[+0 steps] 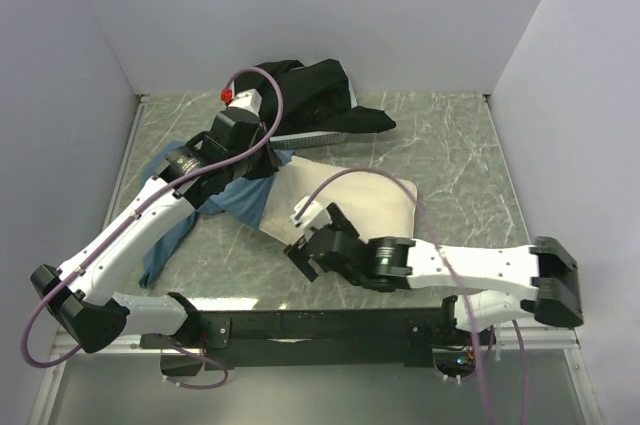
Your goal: Put the pillow into the pillowcase
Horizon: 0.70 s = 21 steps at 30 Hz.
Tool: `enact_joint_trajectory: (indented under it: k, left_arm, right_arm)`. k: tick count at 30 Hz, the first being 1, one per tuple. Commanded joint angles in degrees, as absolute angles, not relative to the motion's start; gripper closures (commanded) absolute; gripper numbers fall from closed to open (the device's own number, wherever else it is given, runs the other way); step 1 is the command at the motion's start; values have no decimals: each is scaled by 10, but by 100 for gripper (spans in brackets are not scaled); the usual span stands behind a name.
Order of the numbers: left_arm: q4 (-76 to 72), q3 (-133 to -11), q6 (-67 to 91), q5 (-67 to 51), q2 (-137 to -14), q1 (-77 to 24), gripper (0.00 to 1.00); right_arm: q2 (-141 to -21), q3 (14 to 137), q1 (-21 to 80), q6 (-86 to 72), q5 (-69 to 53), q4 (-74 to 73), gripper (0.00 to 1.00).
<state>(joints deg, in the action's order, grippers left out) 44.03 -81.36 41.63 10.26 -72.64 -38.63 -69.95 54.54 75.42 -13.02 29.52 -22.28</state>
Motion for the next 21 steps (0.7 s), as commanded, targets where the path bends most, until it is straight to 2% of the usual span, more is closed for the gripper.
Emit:
enact_joint_trajectory:
  k: [1, 10, 11, 12, 13, 14, 15, 18, 21]
  left_arm:
    - [408, -845, 418, 87, -715, -389, 99]
    - [417, -856, 403, 69, -706, -389, 99]
    - [417, -858, 402, 64, -704, -389, 99]
    - [419, -860, 400, 60, -701, -389, 99]
    - [418, -861, 398, 53, -700, -389, 99]
    - [418, -863, 394, 48, -697, -390, 99]
    - [418, -867, 391, 41, -694, -390, 99]
    - [415, -881, 373, 8, -696, -391, 99]
    - [407, -896, 352, -12, -700, -400, 98]
  right_arm:
    - [-750, 517, 758, -49, 320, -141, 0]
    - [-831, 512, 750, -17, 363, -101, 1]
    - [-836, 519, 741, -16, 364, -118, 7]
    - [-838, 541, 735, -20, 362, -128, 27]
    - [-830, 552, 720, -22, 357, -136, 40]
    - [-822, 575, 714, -23, 350, -152, 57]
    - [-813, 589, 708, -25, 340, -162, 80]
    - [-775, 663, 692, -34, 275, -209, 100]
    - [-736, 746, 677, -48, 192, -257, 100]
